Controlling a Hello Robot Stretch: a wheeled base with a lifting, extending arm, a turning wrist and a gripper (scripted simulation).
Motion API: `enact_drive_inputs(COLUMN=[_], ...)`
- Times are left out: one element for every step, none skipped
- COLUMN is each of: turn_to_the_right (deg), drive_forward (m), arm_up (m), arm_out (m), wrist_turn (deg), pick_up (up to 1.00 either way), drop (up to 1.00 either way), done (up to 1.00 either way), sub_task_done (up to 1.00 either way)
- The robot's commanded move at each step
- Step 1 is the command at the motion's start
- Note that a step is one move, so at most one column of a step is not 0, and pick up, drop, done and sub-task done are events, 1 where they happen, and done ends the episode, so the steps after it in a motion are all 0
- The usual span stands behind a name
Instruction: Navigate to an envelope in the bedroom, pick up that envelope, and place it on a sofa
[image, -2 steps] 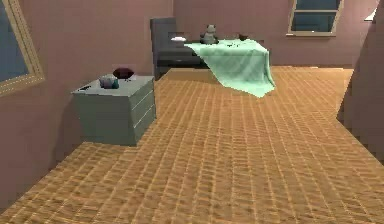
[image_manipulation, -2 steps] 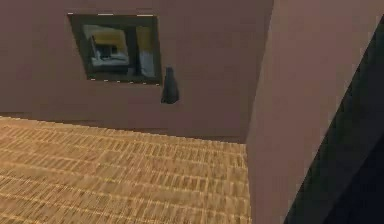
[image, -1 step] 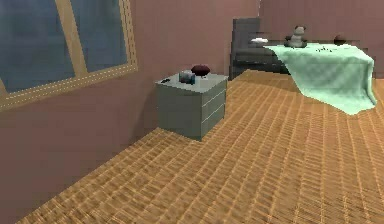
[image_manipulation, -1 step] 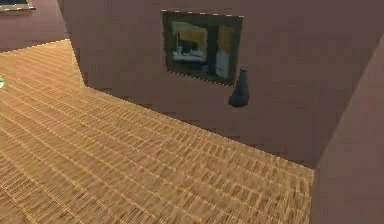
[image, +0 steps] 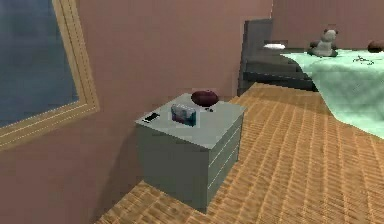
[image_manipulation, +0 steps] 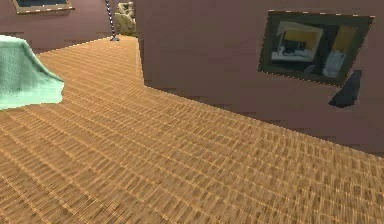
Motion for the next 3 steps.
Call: enact_drive_inputs(turn_to_the_right=[-3.0,0.0,-45.0], drive_forward=[0.00,0.60,0.00], arm_up=[0.00,0.00,0.00], arm_out=[0.00,0.00,0.00], wrist_turn=[0.0,0.0,0.0], pick_up=[0.00,0.00,0.00], drop=[0.00,0.00,0.00], done=[0.00,0.00,0.00], sub_task_done=[0.00,0.00,0.00])
